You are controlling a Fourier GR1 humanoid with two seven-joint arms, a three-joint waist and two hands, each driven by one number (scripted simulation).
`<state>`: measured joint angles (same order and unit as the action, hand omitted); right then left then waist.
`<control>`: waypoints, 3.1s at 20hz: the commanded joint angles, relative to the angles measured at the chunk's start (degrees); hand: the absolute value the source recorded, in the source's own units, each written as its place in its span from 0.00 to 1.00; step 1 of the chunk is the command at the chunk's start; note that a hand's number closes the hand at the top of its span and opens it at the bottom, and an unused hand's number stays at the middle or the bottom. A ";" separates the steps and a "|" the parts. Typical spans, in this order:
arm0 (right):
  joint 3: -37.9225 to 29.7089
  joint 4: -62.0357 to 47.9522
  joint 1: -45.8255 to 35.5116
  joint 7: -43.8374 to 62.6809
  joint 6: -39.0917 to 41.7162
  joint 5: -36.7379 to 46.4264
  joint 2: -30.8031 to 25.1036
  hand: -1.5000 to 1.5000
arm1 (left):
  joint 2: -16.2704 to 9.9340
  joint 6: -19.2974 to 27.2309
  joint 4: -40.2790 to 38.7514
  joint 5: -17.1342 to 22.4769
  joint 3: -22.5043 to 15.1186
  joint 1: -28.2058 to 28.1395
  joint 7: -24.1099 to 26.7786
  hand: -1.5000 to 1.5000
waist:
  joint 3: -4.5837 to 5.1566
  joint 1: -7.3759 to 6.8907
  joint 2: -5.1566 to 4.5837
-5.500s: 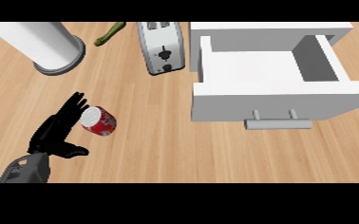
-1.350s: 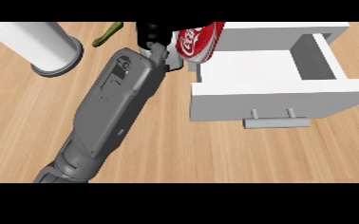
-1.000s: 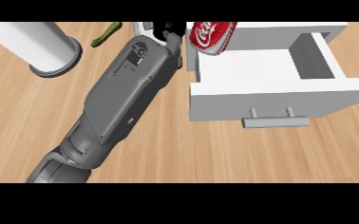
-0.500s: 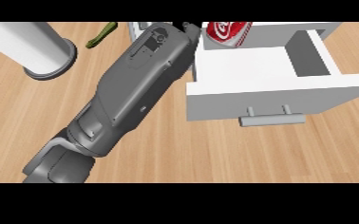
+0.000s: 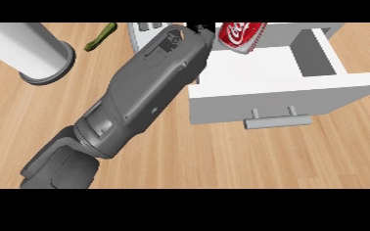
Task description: Pick up the can, place it into the drawer and close the drawer
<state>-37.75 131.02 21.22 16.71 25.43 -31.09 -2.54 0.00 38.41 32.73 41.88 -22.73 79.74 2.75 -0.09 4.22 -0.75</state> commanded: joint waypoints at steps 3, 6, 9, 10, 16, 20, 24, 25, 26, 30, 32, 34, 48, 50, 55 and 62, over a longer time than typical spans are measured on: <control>0.55 0.67 -0.19 0.60 -0.72 1.76 1.35 0.00 | 0.00 -0.43 -2.64 3.99 -5.21 -1.07 1.58 1.00 | 0.00 -0.31 0.01; 2.07 1.87 -0.63 1.02 -0.90 1.96 2.31 0.00 | 0.00 3.73 -3.37 5.47 -9.10 0.52 1.63 1.00 | -0.03 0.84 -0.17; 0.85 2.95 -1.02 3.29 -1.60 -1.12 -0.21 0.00 | 0.00 4.73 -6.07 7.42 -8.15 2.76 2.21 0.00 | -0.03 1.84 -0.45; 2.27 1.87 -1.82 2.65 -1.71 1.72 1.07 0.00 | 0.00 5.25 -3.82 8.26 -10.92 -1.67 4.30 0.00 | -0.03 1.40 -0.45; 0.38 -3.38 -5.11 1.36 -1.78 1.81 -1.52 0.00 | 0.00 7.87 -4.17 11.11 -12.90 0.76 2.64 0.00 | -0.04 0.35 -0.21; 1.99 0.38 -2.87 1.11 -1.12 3.79 1.47 0.00 | 0.00 9.00 -3.68 13.24 -13.78 -2.01 6.05 0.00 | -0.02 0.65 -0.26; 2.72 3.27 -3.32 3.28 -2.53 1.38 1.55 0.00 | 0.00 4.82 -7.18 14.05 -12.13 -2.71 10.84 0.00 | 0.04 0.70 -0.51; 1.27 2.95 -2.41 2.12 -1.45 1.43 1.04 0.00 | 0.00 7.52 -6.37 15.12 -12.65 -0.38 9.10 0.00 | -0.01 1.36 -0.38; 0.89 1.79 -5.66 2.41 -2.73 2.88 -1.43 0.00 | 0.00 9.55 -4.68 15.76 -14.49 0.12 8.23 0.00 | -0.02 1.67 -0.54; -2.63 5.44 -4.38 -6.47 4.09 10.40 -5.03 0.00 | 0.00 6.55 -6.28 15.82 -11.86 -0.11 11.22 0.00 | -0.02 1.37 -0.38; 0.16 6.78 -5.70 -7.58 4.81 13.71 -4.41 0.00 | 0.00 5.91 -4.15 17.42 -12.22 -1.98 12.14 0.00 | 0.01 0.55 -0.41; 1.53 6.86 -6.74 -10.55 5.10 16.51 -2.73 0.00 | 0.00 6.06 -3.73 17.40 -12.43 -1.41 13.64 0.00 | 0.00 -0.33 -0.18; 22.54 3.47 -20.30 -12.10 -0.09 54.77 -3.41 0.00 | 0.00 4.23 -4.41 18.97 -11.52 -0.07 13.95 0.00 | 0.10 -4.17 -0.16; 25.50 -2.11 -26.37 -12.71 -2.25 60.10 -5.20 0.00 | 0.00 6.89 -3.51 19.49 -11.85 0.92 13.58 0.00 | 0.10 -4.40 -0.25; 33.91 -7.70 -27.15 -16.12 -9.55 73.09 -1.68 0.00 | -0.62 9.24 -0.61 17.21 -11.78 0.64 10.20 0.00 | 0.12 -5.74 0.80; 39.35 -25.29 -39.56 -17.63 -14.41 84.16 -4.39 0.00 | -3.77 7.22 -0.06 15.33 -10.84 -1.50 8.84 0.00 | 0.13 -5.98 0.72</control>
<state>-2.44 112.66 -13.75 -0.52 13.87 46.36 -6.67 -2.21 45.44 30.58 58.21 -33.64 79.88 12.56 0.01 -1.19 -0.28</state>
